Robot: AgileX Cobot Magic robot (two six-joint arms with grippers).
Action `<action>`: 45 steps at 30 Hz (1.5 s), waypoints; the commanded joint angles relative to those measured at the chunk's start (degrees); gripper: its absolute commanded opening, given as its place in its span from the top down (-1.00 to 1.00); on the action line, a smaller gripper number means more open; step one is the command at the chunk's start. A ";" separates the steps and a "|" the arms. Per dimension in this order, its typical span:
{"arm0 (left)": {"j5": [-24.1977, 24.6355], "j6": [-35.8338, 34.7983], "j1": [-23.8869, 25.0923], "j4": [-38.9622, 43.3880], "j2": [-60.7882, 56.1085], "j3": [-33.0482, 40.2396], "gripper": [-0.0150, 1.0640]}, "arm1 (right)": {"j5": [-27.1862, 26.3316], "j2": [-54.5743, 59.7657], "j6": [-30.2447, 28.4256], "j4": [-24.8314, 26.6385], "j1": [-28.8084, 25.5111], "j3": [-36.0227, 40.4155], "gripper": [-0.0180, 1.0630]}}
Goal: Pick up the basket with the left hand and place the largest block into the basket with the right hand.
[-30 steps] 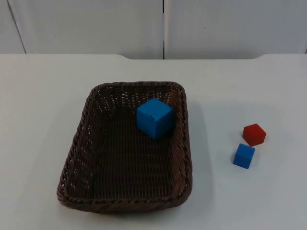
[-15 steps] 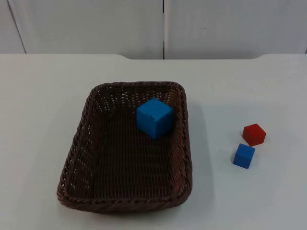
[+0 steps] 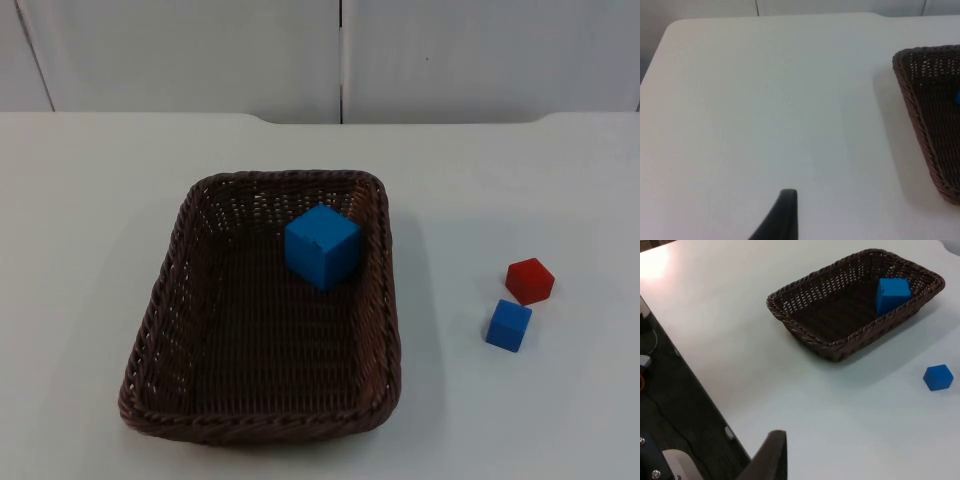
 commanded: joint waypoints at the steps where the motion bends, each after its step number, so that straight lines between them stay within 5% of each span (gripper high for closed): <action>1: -0.80 -0.31 0.14 0.32 -0.20 0.24 -0.82 | -0.06 -0.23 0.03 -0.10 -0.05 0.03 -0.98; 45: -0.57 0.98 0.14 -0.81 -0.20 0.61 -0.98 | -0.18 -0.23 0.02 -0.10 -0.05 0.03 -0.99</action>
